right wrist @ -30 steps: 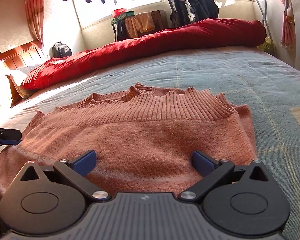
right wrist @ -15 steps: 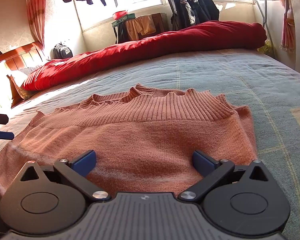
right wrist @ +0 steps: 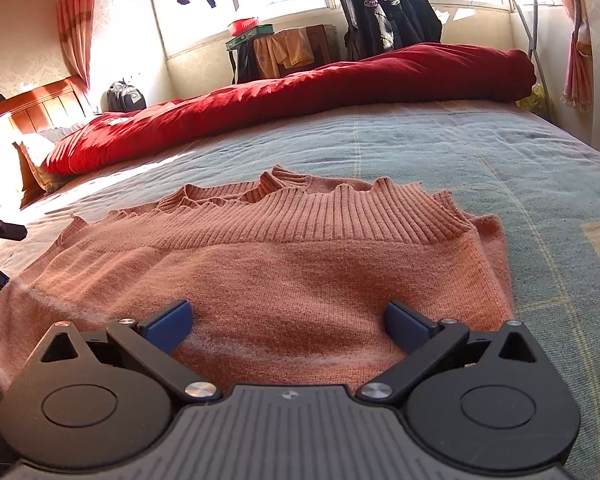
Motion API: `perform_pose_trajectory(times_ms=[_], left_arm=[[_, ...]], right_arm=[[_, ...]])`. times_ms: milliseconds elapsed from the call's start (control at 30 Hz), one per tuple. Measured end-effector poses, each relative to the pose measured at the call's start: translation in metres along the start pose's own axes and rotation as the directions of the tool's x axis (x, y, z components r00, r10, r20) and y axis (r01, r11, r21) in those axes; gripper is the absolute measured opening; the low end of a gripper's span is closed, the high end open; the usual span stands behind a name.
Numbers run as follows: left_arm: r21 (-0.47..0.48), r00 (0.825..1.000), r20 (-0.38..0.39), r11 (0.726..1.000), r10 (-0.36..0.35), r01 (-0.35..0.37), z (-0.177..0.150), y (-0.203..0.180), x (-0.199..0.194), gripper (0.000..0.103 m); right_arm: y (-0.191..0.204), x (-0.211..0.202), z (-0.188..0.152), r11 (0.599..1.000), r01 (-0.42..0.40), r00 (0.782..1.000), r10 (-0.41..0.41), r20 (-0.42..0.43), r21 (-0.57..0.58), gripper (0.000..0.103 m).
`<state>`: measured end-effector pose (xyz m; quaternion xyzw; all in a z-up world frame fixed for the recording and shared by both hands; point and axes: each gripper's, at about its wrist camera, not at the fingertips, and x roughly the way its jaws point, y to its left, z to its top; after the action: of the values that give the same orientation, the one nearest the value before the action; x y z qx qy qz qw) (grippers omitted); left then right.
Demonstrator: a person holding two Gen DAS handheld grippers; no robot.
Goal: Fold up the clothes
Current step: 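Roll the left tool and move it to the sweater side edge, then close the left tool on the sweater side edge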
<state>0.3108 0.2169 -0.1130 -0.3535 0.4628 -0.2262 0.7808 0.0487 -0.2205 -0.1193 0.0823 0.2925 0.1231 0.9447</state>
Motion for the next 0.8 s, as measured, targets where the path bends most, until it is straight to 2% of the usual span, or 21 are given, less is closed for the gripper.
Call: perform_pose_trajectory(times_ms=[300, 633, 800], left_arm=[[0.018, 0.992, -0.098, 0.996, -0.082, 0.084, 0.037, -0.003, 0.034, 0.102], [0.012, 0.968, -0.167, 0.981, -0.187, 0.192, -0.011, 0.002, 0.002, 0.102], [-0.033, 0.955, -0.214, 0.978, -0.207, 0.205, 0.008, 0.006, 0.016, 0.102]], right_arm=[[0.0, 0.0, 0.0, 1.0, -0.001, 1.0, 0.001, -0.002, -0.004, 0.103], [-0.001, 0.0, 0.001, 1.0, -0.003, 1.0, 0.003, -0.003, -0.006, 0.103], [-0.001, 0.0, 0.001, 1.0, -0.005, 1.0, 0.005, -0.004, -0.007, 0.103]])
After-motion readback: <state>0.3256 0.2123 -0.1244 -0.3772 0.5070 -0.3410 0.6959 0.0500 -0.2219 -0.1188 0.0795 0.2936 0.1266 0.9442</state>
